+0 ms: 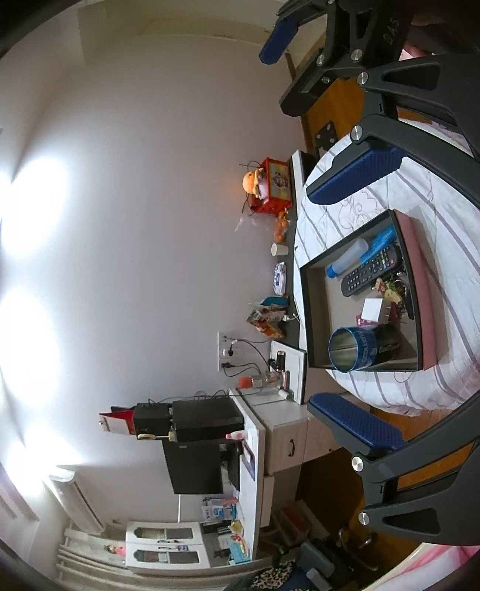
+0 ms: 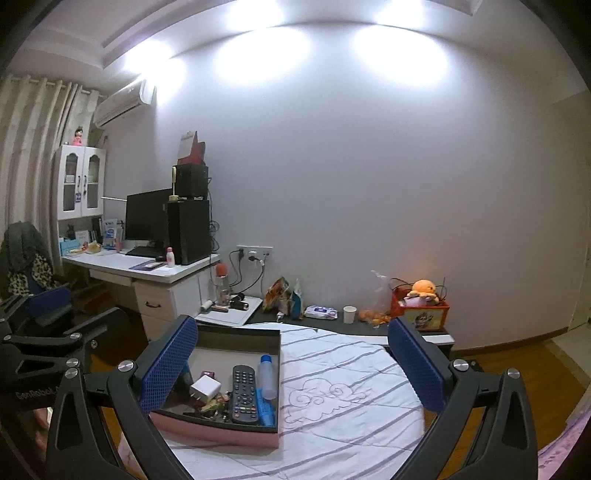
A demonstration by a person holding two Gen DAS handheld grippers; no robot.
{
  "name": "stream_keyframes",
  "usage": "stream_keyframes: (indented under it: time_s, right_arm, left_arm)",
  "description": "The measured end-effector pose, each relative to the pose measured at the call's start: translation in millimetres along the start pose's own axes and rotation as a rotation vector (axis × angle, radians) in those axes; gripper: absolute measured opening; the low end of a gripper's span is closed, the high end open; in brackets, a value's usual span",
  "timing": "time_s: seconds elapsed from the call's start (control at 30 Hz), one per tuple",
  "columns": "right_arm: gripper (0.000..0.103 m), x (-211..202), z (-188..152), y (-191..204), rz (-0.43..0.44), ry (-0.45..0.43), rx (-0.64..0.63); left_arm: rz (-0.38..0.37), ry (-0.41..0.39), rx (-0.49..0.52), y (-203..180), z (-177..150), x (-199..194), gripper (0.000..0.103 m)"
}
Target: Organize rigid objects
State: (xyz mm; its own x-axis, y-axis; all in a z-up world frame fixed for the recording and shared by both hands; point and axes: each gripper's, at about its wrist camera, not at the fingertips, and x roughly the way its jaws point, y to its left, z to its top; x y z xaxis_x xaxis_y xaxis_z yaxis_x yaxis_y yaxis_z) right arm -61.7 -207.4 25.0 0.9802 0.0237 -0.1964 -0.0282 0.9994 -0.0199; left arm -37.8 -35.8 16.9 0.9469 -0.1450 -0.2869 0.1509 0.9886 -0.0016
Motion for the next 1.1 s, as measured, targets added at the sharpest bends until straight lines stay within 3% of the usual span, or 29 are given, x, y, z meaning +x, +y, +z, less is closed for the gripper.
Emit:
stream_keyframes:
  time_s: [0.23, 1.1]
  right_arm:
    - [0.103, -7.2, -0.5, 2.2, -0.035, -0.020, -0.011]
    - [0.103, -4.7, -6.7, 8.0, -0.022, 0.016, -0.021]
  left_arm:
    - [0.001, 0.004, 0.013, -2.2, -0.9, -5.0, 0.103]
    - [0.050, -0.018, 0.042, 2.4, -5.1, -10.1, 0.103]
